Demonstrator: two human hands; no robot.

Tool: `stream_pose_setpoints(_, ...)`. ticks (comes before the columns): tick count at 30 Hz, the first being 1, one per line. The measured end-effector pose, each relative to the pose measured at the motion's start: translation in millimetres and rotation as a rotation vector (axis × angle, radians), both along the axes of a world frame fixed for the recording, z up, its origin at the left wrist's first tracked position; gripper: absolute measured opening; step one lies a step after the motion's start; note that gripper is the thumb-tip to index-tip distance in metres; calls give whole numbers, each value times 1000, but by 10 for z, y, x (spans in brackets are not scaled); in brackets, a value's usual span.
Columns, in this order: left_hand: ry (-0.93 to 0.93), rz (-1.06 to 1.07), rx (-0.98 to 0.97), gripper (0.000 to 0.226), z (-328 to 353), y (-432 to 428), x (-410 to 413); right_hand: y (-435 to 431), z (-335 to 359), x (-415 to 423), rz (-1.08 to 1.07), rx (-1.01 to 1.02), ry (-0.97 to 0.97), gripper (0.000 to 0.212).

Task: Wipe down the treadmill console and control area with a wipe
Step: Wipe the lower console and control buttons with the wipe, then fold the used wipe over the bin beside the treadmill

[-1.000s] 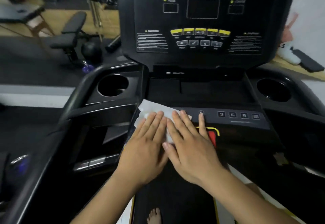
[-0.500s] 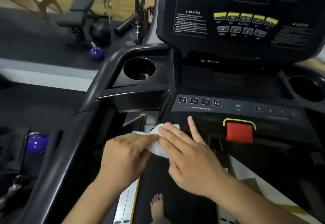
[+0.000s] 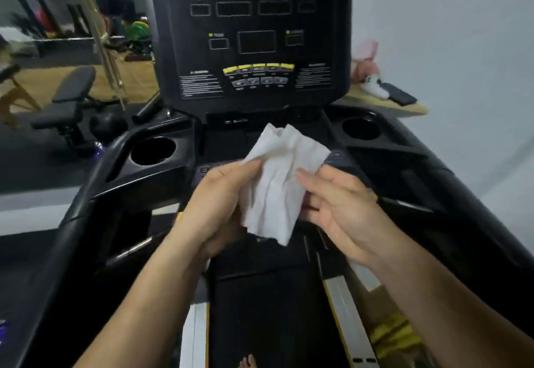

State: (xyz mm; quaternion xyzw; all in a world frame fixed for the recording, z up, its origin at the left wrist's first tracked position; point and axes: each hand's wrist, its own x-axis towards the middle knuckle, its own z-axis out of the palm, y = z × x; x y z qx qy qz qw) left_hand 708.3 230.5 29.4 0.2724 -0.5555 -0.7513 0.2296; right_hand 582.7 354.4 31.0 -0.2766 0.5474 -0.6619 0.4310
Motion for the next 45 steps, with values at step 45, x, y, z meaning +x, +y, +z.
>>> stream_pose_setpoints(45, 275, -1450, -650, 10, -589, 6163, -1465, 6360, -502, 1102, -1853, 626, 247, 21)
